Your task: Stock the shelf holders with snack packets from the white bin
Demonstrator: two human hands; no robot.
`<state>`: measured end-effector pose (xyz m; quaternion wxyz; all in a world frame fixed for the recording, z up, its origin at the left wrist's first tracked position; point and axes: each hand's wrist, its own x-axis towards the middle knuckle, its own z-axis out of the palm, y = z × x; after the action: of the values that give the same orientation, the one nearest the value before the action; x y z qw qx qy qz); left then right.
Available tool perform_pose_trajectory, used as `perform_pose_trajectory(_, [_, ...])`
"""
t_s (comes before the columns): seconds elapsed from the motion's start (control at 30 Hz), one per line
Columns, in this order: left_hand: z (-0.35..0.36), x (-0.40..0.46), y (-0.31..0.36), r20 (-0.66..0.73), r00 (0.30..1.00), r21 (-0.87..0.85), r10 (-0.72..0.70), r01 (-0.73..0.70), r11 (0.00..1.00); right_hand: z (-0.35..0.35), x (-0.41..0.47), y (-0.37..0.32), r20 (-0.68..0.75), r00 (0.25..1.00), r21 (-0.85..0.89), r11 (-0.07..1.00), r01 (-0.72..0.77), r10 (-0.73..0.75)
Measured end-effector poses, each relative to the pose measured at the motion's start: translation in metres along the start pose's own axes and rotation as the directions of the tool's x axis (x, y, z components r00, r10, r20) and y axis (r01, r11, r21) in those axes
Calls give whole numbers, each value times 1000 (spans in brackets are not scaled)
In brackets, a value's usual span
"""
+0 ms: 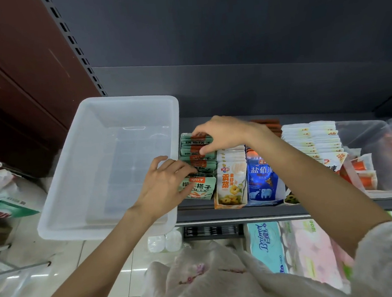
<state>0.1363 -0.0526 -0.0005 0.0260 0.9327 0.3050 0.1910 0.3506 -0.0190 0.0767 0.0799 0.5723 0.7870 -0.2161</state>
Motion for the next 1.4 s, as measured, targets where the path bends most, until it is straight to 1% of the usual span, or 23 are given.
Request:
perform_pose_trajectory(0.03, [1, -1, 0, -13, 1000, -4, 7, -7, 1000, 0, 1, -3, -39, 999, -36, 999, 13, -14])
perform_pose_trajectory(0.1, [3, -3, 0, -37, 999, -22, 21, -22, 1000, 0, 4, -8, -122, 991, -176, 984, 35, -57])
perform_pose_trajectory(0.13, [3, -4, 1, -48, 999, -33, 22, -24, 999, 1, 5, -11, -159, 984, -272, 962, 35, -80])
perform_pose_trajectory(0.2, [4, -4, 1, -57, 998, -54, 11, -14, 998, 7, 7, -15, -200, 967, -469, 882, 46, -157])
perform_pose_trajectory(0.23, [4, -4, 1, -58, 998, -60, 5, -9, 998, 12, 8, -15, -202, 961, -530, 846, 56, -190])
perform_pose_trajectory(0.27, [4, -4, 1, -59, 998, -64, 1, -5, 998, 15, 8, -15, -204, 957, -555, 830, 59, -204])
perform_pose_trajectory(0.33, [4, -4, 1, -63, 998, -65, 3, -7, 998, 21, 11, -14, -192, 961, -533, 844, 65, -196])
perform_pose_trajectory(0.43, [4, -4, 2, -73, 997, -63, 3, -8, 998, 27, 16, -10, -134, 978, -482, 873, 77, -161])
perform_pose_trajectory(0.53, [3, -4, 1, -77, 997, -58, -8, 4, 998, 20, 20, -9, -75, 992, -358, 931, 67, -100])
perform_pose_trajectory(0.6, [3, -4, 1, -76, 997, -54, -8, 4, 999, 15, 25, -11, -14, 998, -303, 951, 58, -66])
perform_pose_trajectory(0.7, [5, -4, 1, -86, 996, -55, -9, 5, 998, 13, 32, -16, 59, 998, -343, 938, 53, -35])
perform_pose_trajectory(0.83, [5, -5, 0, -86, 996, -50, -20, 16, 999, 14, 42, -18, 53, 997, -398, 915, 68, -52])
perform_pose_trajectory(0.9, [6, -5, 1, -93, 995, -38, -27, 24, 999, 14, 45, -15, 62, 996, -394, 915, 88, -68])
perform_pose_trajectory(1.0, [8, -7, 2, -114, 992, -14, -48, 46, 999, 7, 48, -11, 146, 988, -302, 948, 100, -58])
perform_pose_trajectory(1.1, [7, -7, 5, -82, 992, -3, -96, 96, 995, -4, 48, -11, 293, 955, -122, 989, 80, -41])
perform_pose_trajectory(1.17, [5, -7, 6, -61, 991, -20, -117, 116, 993, -8, 48, -13, 337, 940, -96, 992, 79, -42])
perform_pose_trajectory(1.23, [4, -8, 5, -43, 991, -53, -125, 123, 991, -11, 44, -15, 295, 955, -110, 992, 62, -27])
perform_pose_trajectory(1.3, [3, -10, 4, -15, 989, -107, -145, 142, 984, -12, 34, -14, 211, 978, -67, 997, 24, -9])
perform_pose_trajectory(1.33, [2, -10, 4, 4, 987, -136, -159, 159, 978, -13, 26, -13, 163, 987, -27, 1000, 8, -3])
perform_pose_trajectory(1.4, [0, -12, 5, 44, 981, -190, -187, 192, 963, -10, 10, -10, 24, 1000, 36, 999, -19, 18])
